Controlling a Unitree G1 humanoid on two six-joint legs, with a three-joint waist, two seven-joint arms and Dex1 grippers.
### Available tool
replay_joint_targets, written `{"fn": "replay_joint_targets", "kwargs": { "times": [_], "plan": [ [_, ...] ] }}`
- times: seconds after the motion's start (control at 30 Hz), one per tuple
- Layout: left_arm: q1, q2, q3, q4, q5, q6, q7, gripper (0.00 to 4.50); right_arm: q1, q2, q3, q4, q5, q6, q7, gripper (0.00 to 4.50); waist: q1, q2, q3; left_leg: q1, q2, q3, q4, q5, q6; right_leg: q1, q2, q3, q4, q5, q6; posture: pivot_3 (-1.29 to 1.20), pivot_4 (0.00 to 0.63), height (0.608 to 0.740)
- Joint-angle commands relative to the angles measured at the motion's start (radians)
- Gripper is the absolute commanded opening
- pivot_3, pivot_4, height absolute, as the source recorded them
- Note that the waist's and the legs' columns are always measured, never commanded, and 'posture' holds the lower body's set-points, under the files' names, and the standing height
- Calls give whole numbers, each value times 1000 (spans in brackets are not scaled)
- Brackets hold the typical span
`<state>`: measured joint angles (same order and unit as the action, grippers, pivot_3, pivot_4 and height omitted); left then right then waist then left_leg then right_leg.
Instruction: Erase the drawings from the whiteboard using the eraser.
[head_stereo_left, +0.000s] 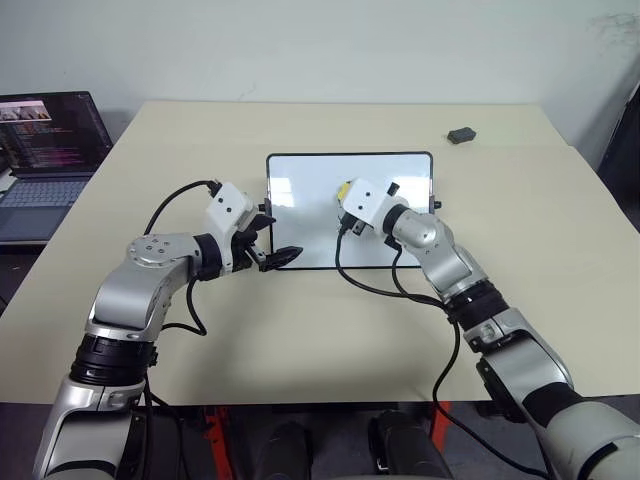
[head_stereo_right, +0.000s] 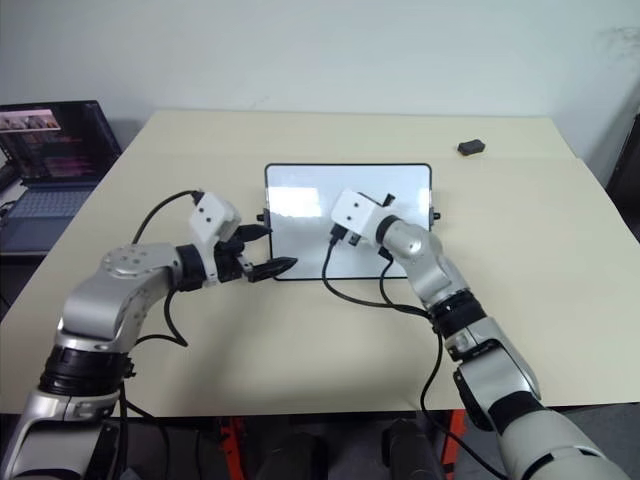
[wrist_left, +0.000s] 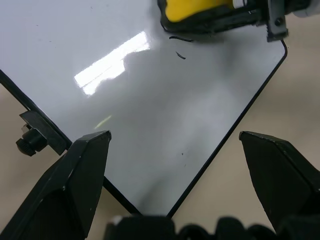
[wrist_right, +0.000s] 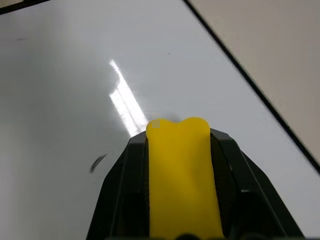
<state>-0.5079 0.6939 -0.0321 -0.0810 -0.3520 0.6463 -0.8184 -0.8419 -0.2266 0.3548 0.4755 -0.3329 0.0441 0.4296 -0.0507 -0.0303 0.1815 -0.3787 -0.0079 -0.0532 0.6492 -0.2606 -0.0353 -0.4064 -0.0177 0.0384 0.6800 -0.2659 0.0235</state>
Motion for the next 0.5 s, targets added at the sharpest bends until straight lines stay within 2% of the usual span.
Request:
{"fn": "replay_joint_targets", "kwargs": {
  "times": [0.03,0.23,0.5],
  "plan": [
    [0,0,25,-39,-7,-11,0,4500,58,-37,22,-13,-24,73,57,1248,0,0,0,1,0,0,0,0,0,1,0,0,0,0,0,0,150,740],
    [13,-5,28,-49,-11,-8,7,4500,94,-66,34,-67,-28,115,99,1248,0,-1,-1,4,0,0,0,0,0,3,0,0,1,0,0,0,150,740],
    [21,-11,31,-57,-13,-3,10,4500,-7,17,9,-25,-3,82,41,1248,-8,-1,-1,4,0,1,0,1,0,3,0,1,1,0,0,0,150,740]
  ]
}}
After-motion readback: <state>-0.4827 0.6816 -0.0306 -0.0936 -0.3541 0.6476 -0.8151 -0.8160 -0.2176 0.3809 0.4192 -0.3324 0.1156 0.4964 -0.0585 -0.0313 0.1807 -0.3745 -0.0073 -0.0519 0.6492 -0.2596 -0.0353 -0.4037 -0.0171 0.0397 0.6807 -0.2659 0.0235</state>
